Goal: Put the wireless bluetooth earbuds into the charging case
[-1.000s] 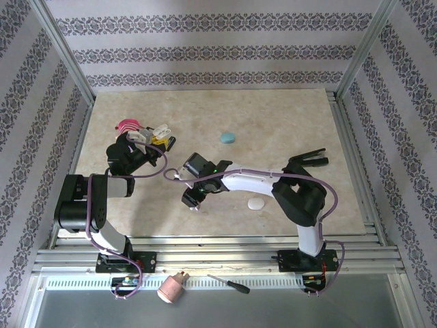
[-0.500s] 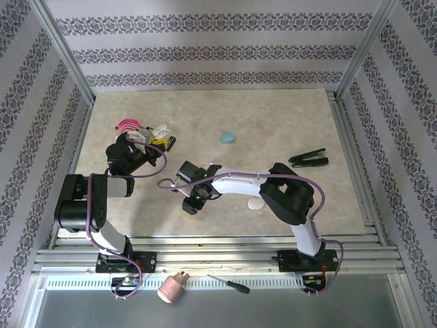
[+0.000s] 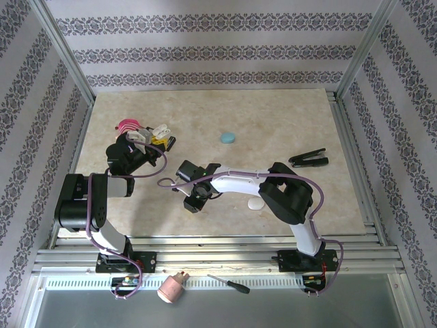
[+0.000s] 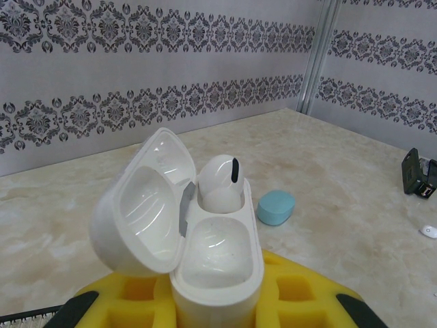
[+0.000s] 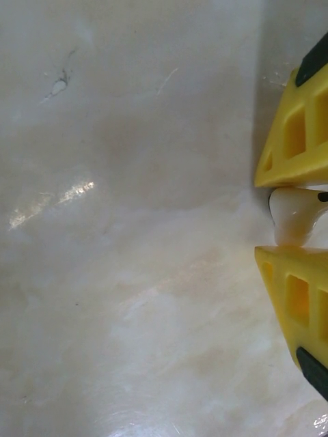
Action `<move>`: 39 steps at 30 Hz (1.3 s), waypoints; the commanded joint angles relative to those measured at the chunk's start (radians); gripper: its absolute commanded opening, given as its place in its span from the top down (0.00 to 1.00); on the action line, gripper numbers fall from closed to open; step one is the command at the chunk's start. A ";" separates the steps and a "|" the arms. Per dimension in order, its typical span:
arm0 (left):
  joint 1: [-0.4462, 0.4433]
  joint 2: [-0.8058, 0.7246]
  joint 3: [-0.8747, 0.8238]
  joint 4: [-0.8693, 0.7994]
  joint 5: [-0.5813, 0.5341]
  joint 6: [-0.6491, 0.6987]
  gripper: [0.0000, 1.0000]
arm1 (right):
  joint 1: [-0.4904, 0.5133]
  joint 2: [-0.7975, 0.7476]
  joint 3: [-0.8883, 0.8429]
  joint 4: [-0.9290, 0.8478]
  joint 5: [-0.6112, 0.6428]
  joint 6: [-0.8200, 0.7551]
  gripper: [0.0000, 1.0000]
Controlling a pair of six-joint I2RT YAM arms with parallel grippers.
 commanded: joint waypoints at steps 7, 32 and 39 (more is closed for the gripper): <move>0.016 0.006 -0.007 0.075 0.022 -0.020 0.97 | 0.002 -0.009 0.001 -0.007 0.026 0.002 0.79; 0.015 0.031 0.006 0.094 0.033 -0.036 0.97 | -0.173 -0.236 -0.225 0.072 0.035 0.038 0.64; 0.017 0.030 0.003 0.097 0.034 -0.039 0.97 | -0.169 -0.218 -0.254 0.070 0.009 0.039 0.69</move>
